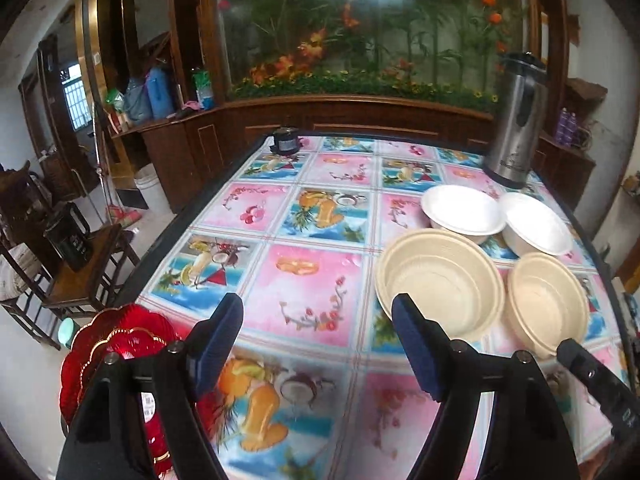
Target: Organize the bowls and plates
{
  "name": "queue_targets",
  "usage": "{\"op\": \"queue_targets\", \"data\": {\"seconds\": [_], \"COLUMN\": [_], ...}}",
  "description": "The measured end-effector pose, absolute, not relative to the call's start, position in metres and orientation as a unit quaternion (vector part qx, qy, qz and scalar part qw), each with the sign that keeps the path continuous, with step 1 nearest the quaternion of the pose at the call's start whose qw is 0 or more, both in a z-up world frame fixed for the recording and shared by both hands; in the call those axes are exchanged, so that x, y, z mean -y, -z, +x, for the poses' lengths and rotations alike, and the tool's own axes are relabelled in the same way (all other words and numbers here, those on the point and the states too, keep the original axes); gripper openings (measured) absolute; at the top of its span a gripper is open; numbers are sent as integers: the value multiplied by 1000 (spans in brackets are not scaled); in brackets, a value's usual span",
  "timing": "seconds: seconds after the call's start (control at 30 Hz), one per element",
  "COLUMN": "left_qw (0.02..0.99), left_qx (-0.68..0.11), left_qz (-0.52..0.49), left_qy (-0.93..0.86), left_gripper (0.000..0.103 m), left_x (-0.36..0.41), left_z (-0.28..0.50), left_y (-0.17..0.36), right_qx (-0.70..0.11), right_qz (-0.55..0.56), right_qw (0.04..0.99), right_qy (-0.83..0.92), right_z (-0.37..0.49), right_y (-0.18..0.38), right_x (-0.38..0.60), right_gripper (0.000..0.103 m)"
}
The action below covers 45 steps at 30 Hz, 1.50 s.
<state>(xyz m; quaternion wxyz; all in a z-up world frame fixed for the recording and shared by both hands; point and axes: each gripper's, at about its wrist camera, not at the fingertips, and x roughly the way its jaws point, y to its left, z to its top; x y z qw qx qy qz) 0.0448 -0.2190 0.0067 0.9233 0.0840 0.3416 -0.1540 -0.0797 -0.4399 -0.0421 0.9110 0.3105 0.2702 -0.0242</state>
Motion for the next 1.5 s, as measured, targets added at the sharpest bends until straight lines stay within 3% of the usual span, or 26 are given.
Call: {"op": "queue_targets", "data": {"seconds": [0.43,0.5,0.57,1.07,1.5], "left_qw": [922,919,912,857,848], "left_qx": [-350,-356,-373,-486,-505], "left_qz": [83,81,78,1,3], "left_qy": [146,147,151,170,162], "left_gripper": [77,77,77,77,77], "left_x": [224,225,227,241,250], "left_z": [79,85,95,156,161], "left_y": [7,10,16,50,61], "right_qx": [-293,-298,-304,-320,-304], "right_qz": [325,329,335,405,440], "right_qw": [899,896,892,855,842], "right_qy": [7,9,12,55,69], "right_z": [-31,-28,-26,-14,-2], "right_y": [66,69,72,93,96], "right_x": [425,427,428,446,455], "right_gripper": [20,27,39,40,40]}}
